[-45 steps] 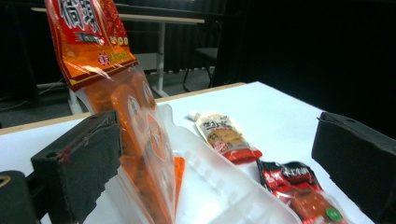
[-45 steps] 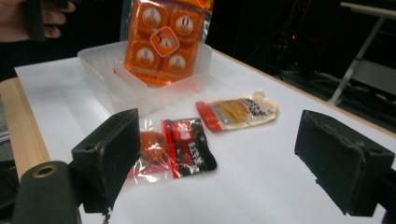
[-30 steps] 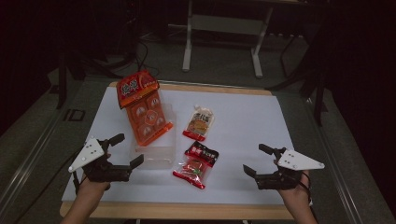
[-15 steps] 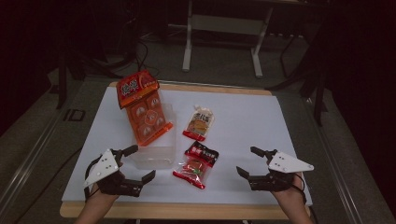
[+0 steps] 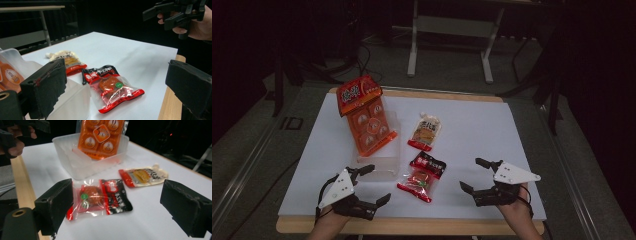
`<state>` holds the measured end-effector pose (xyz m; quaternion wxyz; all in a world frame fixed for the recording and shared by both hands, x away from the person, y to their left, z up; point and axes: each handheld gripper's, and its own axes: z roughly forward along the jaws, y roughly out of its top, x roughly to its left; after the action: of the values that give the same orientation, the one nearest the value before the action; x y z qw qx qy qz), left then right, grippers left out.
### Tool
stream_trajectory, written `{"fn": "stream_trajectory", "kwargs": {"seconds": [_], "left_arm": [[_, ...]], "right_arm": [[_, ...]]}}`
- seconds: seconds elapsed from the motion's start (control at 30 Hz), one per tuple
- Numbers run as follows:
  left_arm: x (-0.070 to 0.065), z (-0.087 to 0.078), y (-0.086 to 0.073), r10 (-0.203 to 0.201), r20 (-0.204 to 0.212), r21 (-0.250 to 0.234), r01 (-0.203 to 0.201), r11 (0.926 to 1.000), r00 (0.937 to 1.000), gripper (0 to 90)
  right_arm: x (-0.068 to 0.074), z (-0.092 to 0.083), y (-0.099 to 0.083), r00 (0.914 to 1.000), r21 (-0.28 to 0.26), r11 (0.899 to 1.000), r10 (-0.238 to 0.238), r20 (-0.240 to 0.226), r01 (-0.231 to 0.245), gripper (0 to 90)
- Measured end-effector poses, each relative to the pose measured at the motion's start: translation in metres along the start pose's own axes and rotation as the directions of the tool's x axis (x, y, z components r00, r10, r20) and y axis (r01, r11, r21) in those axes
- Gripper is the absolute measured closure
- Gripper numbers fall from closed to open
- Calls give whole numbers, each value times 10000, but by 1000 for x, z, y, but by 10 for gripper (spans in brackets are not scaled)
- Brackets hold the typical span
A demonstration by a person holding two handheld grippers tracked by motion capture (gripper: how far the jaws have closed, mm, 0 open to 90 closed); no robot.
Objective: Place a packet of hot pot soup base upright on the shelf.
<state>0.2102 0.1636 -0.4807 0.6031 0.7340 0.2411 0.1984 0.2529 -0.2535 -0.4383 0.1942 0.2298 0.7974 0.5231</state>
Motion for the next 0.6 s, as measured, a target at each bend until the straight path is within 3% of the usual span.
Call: {"fn": "stream_trajectory", "kwargs": {"seconds": [0.1,0.17,0.4,0.6], "left_arm": [[-2,3,-2,-50,67,242,48,9997,10000,40],[-3,5,-3,-239,180,336,232,9992,9996,35],[-5,8,-9,176,-19,478,-175,9987,9998,31],[-4,8,-12,110,-3,469,-109,9988,9999,31]], "right_arm": [[2,6,0,9998,243,9997,-26,221,21,104],[0,10,0,9995,190,9993,317,89,-318,105],[-4,25,3,9984,342,9984,458,-322,-447,104],[-8,43,5,9975,639,9970,479,-523,-445,133]]}}
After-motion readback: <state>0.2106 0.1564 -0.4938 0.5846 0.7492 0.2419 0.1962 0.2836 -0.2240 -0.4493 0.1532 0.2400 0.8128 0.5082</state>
